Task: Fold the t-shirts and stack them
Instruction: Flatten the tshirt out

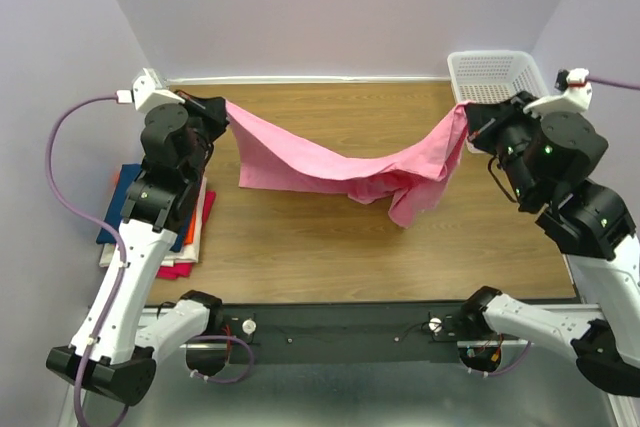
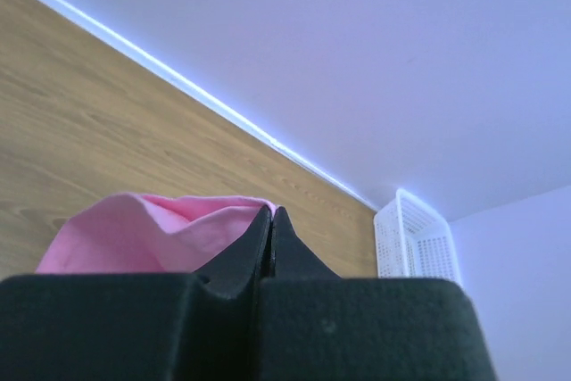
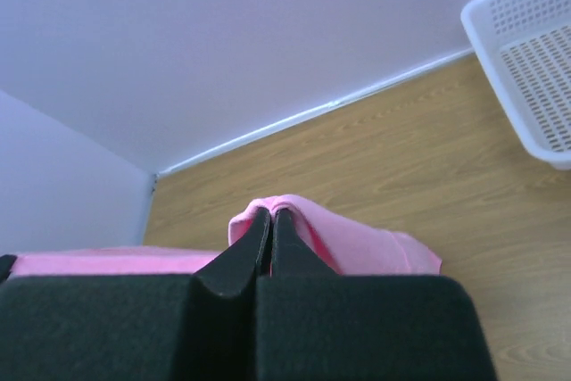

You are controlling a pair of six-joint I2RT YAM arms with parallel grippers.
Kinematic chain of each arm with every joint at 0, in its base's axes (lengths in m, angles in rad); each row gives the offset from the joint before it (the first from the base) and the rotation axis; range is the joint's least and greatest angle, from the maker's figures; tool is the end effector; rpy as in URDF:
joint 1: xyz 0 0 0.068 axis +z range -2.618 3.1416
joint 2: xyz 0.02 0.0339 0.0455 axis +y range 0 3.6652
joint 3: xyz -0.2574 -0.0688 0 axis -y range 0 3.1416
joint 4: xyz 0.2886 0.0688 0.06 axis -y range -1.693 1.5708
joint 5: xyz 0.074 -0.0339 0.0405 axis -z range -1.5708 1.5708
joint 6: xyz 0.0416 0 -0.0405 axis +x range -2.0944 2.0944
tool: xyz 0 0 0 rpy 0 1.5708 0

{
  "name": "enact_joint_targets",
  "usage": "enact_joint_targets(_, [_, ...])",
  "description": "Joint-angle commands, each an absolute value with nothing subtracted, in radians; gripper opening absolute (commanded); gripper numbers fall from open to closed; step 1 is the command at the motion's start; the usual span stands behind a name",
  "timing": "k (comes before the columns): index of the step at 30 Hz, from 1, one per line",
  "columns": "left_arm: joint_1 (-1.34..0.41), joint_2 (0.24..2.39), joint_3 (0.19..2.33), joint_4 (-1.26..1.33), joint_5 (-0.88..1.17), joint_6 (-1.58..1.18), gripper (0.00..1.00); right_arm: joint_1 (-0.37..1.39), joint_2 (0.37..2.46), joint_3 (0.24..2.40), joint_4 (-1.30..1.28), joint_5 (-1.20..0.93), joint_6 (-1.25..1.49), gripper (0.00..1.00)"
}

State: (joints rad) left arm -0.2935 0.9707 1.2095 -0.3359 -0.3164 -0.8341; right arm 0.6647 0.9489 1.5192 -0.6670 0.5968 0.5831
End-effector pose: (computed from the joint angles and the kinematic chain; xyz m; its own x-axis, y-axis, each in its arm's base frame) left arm 0.2467 -0.0611 0.4415 -0.0464 -0.7213 -0.6910 -0.0832 0.6922 -0.7169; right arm 0.1628 0.0979 0.5186 -0.1019 0.4987 -0.8607 -0.0165 0.8643 0.5027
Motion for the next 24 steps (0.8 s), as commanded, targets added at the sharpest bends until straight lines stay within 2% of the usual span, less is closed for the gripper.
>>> enact_joint_targets(1, [-0.285,1.017,1.295,-0.354,-0.367,-0.789,0.00,0.669,1.122,1.620,-0.663,0.637,0.471,0.00])
enact_joint_targets(5, [-0.282,1.131,1.336,-0.267,-0.370,-0.764,0.00,0.638,1.322,1.703,-0.554,0.600,0.378,0.01])
enact_joint_targets(11, [-0.232,1.365,1.477,-0.095,-0.310,-0.706,0.00,0.349,1.627,1.954,-0.404,0.263,0.365,0.00])
enact_joint_targets(12, [-0.204,1.432,1.508,-0.072,-0.295,-0.695,0.00,0.292,1.720,2.053,-0.373,0.232,0.367,0.00])
enact_joint_targets(14, [-0.155,1.561,1.664,-0.049,-0.237,-0.677,0.00,0.244,1.880,2.216,-0.373,0.175,0.359,0.00])
enact_joint_targets(15, [-0.141,1.606,1.812,-0.055,-0.201,-0.670,0.00,0.236,1.929,2.371,-0.373,0.161,0.353,0.00])
enact_joint_targets(17, [-0.118,1.696,1.981,-0.110,-0.149,-0.658,0.00,0.224,1.994,2.512,-0.371,0.161,0.338,0.00])
enact_joint_targets(18, [-0.106,1.765,2.140,-0.127,-0.129,-0.640,0.00,0.218,2.040,2.642,-0.365,0.172,0.328,0.00])
enact_joint_targets(21, [-0.089,1.863,2.356,-0.181,-0.100,-0.611,0.00,0.203,2.031,2.678,-0.275,0.202,0.292,0.00])
enact_joint_targets(24, [-0.058,1.856,2.430,-0.164,-0.075,-0.620,0.00,0.181,1.906,2.479,-0.130,0.203,0.287,0.00])
